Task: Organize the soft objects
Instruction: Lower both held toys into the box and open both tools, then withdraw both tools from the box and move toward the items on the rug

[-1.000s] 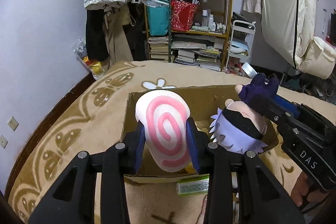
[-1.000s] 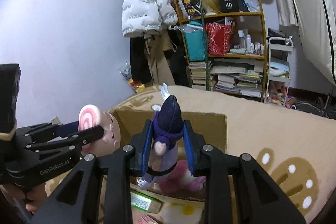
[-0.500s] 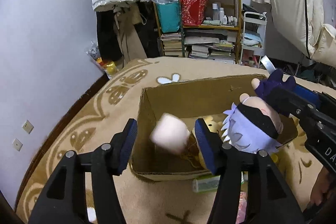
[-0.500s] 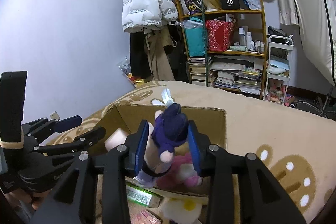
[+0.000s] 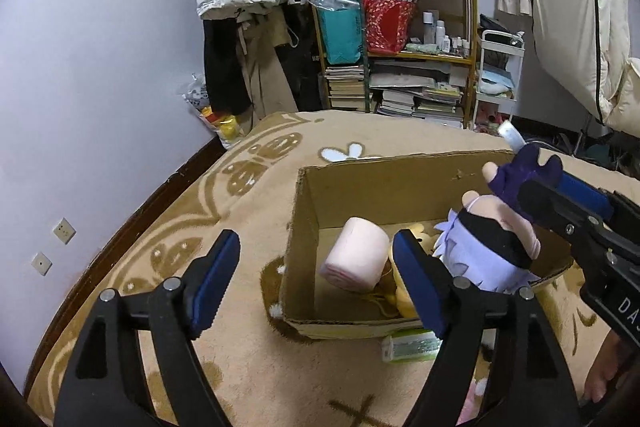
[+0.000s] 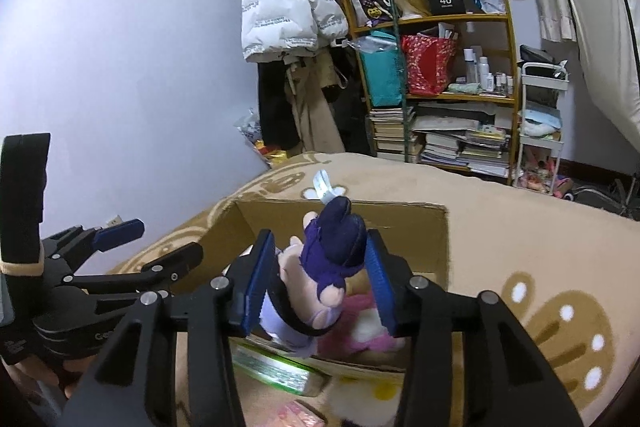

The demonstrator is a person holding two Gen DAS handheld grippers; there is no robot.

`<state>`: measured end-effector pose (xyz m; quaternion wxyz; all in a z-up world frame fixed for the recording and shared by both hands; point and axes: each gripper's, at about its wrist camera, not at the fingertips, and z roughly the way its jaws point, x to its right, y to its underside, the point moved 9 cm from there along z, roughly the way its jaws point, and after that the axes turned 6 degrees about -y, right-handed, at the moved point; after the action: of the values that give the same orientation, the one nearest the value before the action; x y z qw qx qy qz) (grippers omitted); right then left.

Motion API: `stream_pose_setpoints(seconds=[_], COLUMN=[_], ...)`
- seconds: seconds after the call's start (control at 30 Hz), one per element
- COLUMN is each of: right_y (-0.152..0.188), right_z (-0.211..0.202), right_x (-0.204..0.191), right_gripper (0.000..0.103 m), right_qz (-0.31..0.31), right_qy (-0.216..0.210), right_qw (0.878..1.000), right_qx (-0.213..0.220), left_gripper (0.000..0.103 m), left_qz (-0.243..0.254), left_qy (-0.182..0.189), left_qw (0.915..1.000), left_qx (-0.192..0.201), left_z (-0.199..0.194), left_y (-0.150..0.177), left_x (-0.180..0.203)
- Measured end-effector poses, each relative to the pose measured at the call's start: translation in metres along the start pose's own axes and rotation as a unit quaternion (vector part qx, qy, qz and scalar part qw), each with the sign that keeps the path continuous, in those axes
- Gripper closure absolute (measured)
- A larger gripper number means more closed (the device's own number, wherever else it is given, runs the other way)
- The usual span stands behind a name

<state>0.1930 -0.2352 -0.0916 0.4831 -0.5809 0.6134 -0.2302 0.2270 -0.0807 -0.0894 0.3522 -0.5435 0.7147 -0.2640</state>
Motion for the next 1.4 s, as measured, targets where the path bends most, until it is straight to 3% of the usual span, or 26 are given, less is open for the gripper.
stream_pose_setpoints(seconds=[0.13, 0.2, 0.27, 0.53, 0.9, 1.1, 1.4], right_y=[0.0, -0.001, -0.001, -0.001, 0.005, 0.024, 0.056], right_z=[0.003, 0.002, 0.0, -0.017, -0.059, -0.084, -0.103], right_x=[-0.001, 0.003, 0.003, 0.008, 0.02, 0.031, 0.024], right_gripper=[0.048, 0.022, 0.014, 0.006, 0.005, 0.005, 0.005], right_qz=[0.002, -0.001, -0.004, 0.018, 0.05, 0.077, 0.096], right_qy=[0.004, 0.022, 0.028, 0.036, 0.064, 0.094, 0.099], right_qw=[1.0, 1.0, 1.0, 0.999, 0.997, 0.992, 0.987], right_qx=[-0.002, -0.003, 0.0, 0.0, -0.004, -0.029, -0.078], left_gripper=[0.022, 0.02, 0.017, 0.008, 0.003, 0.003, 0.003], left_qz=[-0.015, -0.023, -0.028, -0.034, -0.026, -0.019, 0.019], left_qy=[-0.002, 0.001, 0.001, -0.008, 0.003, 0.007, 0.025], left_qw=[0.9998, 0.9996, 0.9994, 0.9992, 0.9993, 0.9996, 0.9988], left_qx=[-0.009, -0.017, -0.022, -0.022, -0.025, -0.019, -0.037], left_z=[-0.003, -0.003, -0.003, -0.017, -0.049, -0.071, -0.095], left_y=[0.004, 0.006, 0.007, 0.014, 0.032, 0.044, 0.062], left_x=[-0.01, -0.014, -0.017, -0.026, -0.022, -0.014, 0.002])
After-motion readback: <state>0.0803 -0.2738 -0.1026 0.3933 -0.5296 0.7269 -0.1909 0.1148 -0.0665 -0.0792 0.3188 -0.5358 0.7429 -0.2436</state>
